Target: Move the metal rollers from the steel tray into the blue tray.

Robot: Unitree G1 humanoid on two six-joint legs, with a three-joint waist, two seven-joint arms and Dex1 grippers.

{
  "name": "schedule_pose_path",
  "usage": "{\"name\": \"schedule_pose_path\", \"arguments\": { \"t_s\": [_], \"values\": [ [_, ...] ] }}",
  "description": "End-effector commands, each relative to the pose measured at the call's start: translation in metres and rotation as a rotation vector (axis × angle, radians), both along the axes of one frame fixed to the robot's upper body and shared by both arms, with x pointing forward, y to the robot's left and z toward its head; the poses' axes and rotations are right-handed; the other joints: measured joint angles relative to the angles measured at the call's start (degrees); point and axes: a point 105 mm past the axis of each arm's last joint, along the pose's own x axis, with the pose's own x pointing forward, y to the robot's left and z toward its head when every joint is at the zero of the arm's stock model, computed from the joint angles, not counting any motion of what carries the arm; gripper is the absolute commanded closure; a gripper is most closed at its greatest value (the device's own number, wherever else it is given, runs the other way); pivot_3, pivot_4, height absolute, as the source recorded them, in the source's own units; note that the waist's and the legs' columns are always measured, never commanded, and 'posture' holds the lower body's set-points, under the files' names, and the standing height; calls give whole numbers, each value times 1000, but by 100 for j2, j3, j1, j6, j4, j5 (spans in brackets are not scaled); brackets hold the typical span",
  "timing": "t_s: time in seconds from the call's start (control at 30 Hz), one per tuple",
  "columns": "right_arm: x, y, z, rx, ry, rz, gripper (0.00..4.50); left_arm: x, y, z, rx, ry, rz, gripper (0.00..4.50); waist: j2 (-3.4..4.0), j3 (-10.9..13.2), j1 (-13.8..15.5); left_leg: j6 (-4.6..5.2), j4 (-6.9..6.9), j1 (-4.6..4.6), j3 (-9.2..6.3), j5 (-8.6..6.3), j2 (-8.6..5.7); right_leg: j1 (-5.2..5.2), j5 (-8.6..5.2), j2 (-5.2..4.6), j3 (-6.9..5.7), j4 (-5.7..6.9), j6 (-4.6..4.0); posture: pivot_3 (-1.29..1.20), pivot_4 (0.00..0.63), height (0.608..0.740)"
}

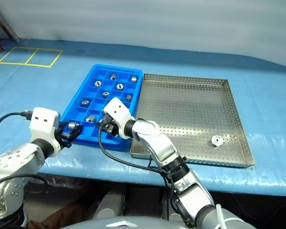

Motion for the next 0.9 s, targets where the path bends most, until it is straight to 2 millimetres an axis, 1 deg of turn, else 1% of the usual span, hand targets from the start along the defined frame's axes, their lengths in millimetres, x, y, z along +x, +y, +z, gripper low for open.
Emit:
{"name": "schedule_pose_path", "arguments": {
  "t_s": [0.03, 0.13, 0.2, 0.27, 0.3, 0.37, 0.4, 0.43, 0.5, 0.57, 0.6, 0.67, 0.7, 0.73, 0.8, 0.83, 0.9],
  "values": [
    [-3, 13, 20, 48, -64, 51, 2561, -4, -3, 11, 10, -50, -9, 1595, 0, 0, 54, 0, -3, 0, 0, 0, 0, -1, -1, 0, 0, 0, -1, 397, 150, 740],
    [-7, 20, 23, 60, -61, 81, 2561, -5, -4, 8, 7, -41, -8, 1595, 0, 0, 120, -1, -10, 0, 0, 0, 0, -4, -3, 0, -1, 0, -5, 399, 150, 740],
    [-9, 22, 20, 46, -52, 98, 2561, -5, -5, 6, 3, -36, -7, 1595, 0, 0, 149, -2, -13, 2, 0, 0, 0, -5, -4, 0, -2, -1, -7, 402, 150, 740],
    [-10, 22, 16, 27, -51, 104, 1849, -5, -6, 5, 0, -35, -9, 1595, 0, 0, 169, -2, -15, 2, 0, 0, 0, -5, -5, 0, -3, 0, -9, 402, 150, 740],
    [-10, 22, 15, 23, -53, 100, 1605, -5, -7, 5, -1, -35, -10, 1595, 0, 0, 173, -3, -15, 2, -1, 0, 0, -5, -6, 0, -4, -1, -10, 395, 150, 740],
    [-4, 18, 20, 56, -69, 56, 907, -3, -11, 5, -6, -35, -25, 1595, 0, 0, 180, -4, -15, 1, -1, 0, 0, -6, -6, 0, -5, 0, -10, 392, 150, 740],
    [-2, 16, 24, 73, -82, 40, 649, -1, -13, 5, -10, -35, -35, 1595, 0, 0, 183, -5, -15, 1, -1, 0, 0, -6, -6, 0, -5, -1, -10, 382, 150, 740],
    [-1, 14, 27, 83, -91, 31, 649, -1, -15, 4, -13, -35, -42, 1595, 0, 0, 186, -5, -14, 1, -1, 0, 0, -5, -6, 0, -5, -1, -10, 382, 150, 740],
    [7, 3, 34, 104, -114, -27, 649, 3, -23, 4, -26, -36, -77, 1595, 0, 0, 192, -6, -14, 0, -1, 0, 0, -5, -6, -1, -5, -1, -10, 359, 150, 740],
    [14, -12, 38, 106, -146, -94, 649, 7, -33, 4, -45, -43, -114, 1595, -1, -1, 202, -7, -14, 0, -1, 1, 0, -5, -6, -1, -5, -2, -10, 344, 150, 740],
    [15, -16, 39, 107, -154, -113, 649, 8, -35, 4, -51, -46, -124, 1595, -1, -1, 201, -7, -14, 0, -1, 1, 0, -5, -6, -1, -5, -3, -10, 331, 150, 740],
    [22, -39, 42, 87, -187, -205, 649, 12, -51, 5, -90, -58, -186, 1595, -1, -1, 206, -8, -14, -1, -1, 1, 0, -5, -6, -2, -5, -5, -10, 308, 150, 740],
    [27, -54, 41, 63, -199, -270, 649, 14, -62, 6, -112, -64, -228, 1595, -2, -1, 198, -8, -15, -2, -1, 0, -1, -5, -6, -2, -6, -6, -10, 294, 150, 740],
    [34, -74, 39, 36, -201, -358, 649, 16, -74, 7, -129, -72, -279, 1595, -2, -1, 200, -10, -14, -3, -1, 0, -1, -6, -6, -2, -5, -8, -10, 280, 150, 740],
    [43, -108, 32, -19, -194, -500, 649, 18, -92, 9, -163, -85, -351, 1595, -3, -2, 187, -10, -12, -7, 0, 0, -3, -5, -6, -6, -5, -8, -10, 246, 150, 740],
    [46, -128, 27, -57, -184, -578, 649, 21, -100, 9, -185, -85, -379, 1595, -3, -2, 172, -10, -11, -8, 0, 0, -4, -5, -6, -8, -5, -9, -10, 246, 150, 740],
    [48, -162, 18, -122, -168, -704, 649, 25, -113, 7, -205, -81, -427, 1595, -3, -2, 141, -10, -9, -8, 0, 0, -5, -5, -6, -8, -5, -9, -10, 200, 150, 740]
  ]
}}
